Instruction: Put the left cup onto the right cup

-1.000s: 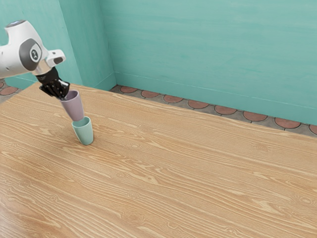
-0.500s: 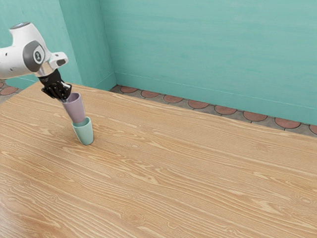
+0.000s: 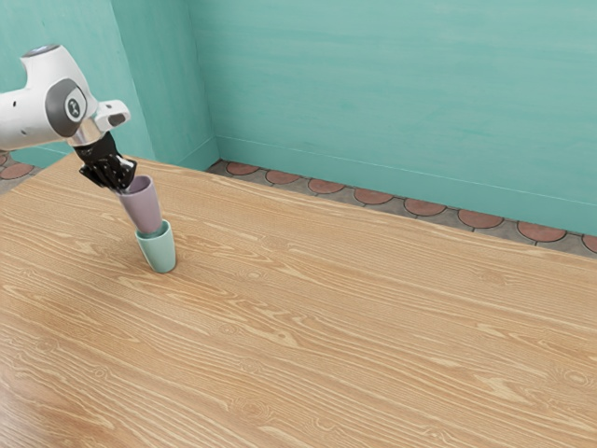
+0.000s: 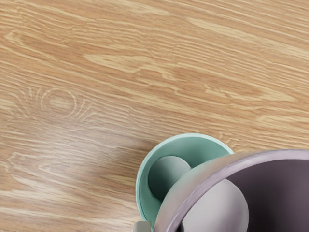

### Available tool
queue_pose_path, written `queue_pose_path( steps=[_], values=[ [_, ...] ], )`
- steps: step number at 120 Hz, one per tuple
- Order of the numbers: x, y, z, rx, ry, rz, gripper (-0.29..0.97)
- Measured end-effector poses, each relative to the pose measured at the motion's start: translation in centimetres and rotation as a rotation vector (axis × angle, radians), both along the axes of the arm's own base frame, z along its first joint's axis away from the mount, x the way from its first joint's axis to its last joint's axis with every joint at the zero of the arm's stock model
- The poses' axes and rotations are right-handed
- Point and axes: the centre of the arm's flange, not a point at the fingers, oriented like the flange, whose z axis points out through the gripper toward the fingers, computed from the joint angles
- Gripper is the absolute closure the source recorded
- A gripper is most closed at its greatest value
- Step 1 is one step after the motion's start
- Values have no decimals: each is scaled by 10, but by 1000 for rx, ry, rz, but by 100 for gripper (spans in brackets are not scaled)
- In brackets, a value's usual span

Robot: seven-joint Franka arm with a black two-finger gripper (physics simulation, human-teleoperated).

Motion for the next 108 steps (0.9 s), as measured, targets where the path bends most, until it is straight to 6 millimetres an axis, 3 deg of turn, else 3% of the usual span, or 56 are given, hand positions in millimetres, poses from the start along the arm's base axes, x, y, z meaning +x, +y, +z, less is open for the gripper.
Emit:
queue_pose_path(
  steps=[108],
  values=[
    [9, 5, -12, 0, 7, 6, 78]
  ],
)
